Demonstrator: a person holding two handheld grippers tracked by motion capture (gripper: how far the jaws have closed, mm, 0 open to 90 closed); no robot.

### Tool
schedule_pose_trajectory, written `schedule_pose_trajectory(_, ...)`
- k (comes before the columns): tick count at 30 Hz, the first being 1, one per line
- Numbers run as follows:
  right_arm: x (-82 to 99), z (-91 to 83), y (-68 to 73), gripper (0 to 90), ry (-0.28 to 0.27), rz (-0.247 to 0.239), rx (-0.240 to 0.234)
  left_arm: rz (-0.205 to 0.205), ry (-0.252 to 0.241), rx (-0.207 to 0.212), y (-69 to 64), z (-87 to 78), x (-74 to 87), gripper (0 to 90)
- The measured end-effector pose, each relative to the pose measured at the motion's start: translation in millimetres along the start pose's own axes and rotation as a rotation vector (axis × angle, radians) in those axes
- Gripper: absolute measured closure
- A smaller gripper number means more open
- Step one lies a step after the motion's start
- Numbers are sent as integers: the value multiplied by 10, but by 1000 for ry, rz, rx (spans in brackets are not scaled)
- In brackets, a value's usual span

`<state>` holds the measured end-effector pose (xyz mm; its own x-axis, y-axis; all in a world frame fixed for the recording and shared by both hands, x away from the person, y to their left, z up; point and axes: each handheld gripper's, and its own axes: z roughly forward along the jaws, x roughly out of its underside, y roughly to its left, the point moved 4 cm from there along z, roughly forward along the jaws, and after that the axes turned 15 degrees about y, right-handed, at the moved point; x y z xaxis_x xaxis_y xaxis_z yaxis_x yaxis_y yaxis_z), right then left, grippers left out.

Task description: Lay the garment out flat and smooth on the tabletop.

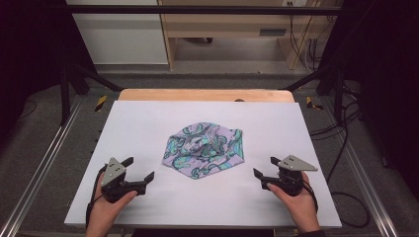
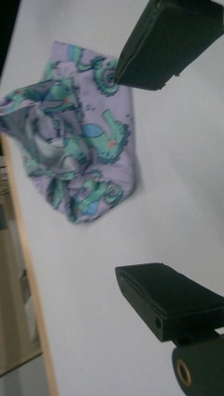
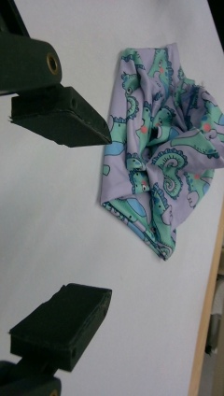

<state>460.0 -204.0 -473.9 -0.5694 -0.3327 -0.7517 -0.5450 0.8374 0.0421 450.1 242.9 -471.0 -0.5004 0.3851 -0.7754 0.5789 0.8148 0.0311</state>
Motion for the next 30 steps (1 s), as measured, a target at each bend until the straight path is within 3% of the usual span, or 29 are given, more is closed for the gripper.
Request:
schedule_pose_trajectory(1,-47,14,13,242,22,-5,-4,10,39,8,-36,40,6,84)
schedule_pose_trajectory(2,-47,14,13,242,22,-5,-4,10,39,8,-36,40,6,100)
schedule_pose_trajectory(4,-132,68,13,263,71,-5,-17,13,88,16,-51,106,-10,121)
schedule_pose_trajectory(7,-188,124,-7,290,93,-6,-7,28,148,23,-44,212,-100,176)
schedule_pose_trajectory(12,-305,295,-20,381,149,-12,-20,62,203,48,-49,399,-271,274)
schedule_pose_trajectory(17,-353,517,23,434,243,-38,-41,101,303,62,-99,664,-360,371)
schedule_pose_trajectory(22,-402,703,59,482,264,-50,-57,57,333,76,-95,840,-405,437)
schedule_pose_trajectory(27,-396,867,81,536,282,-42,-65,61,363,72,-143,932,-452,543)
schedule_pose_trajectory(30,-376,907,100,578,299,-61,-45,63,384,53,-138,952,-428,610)
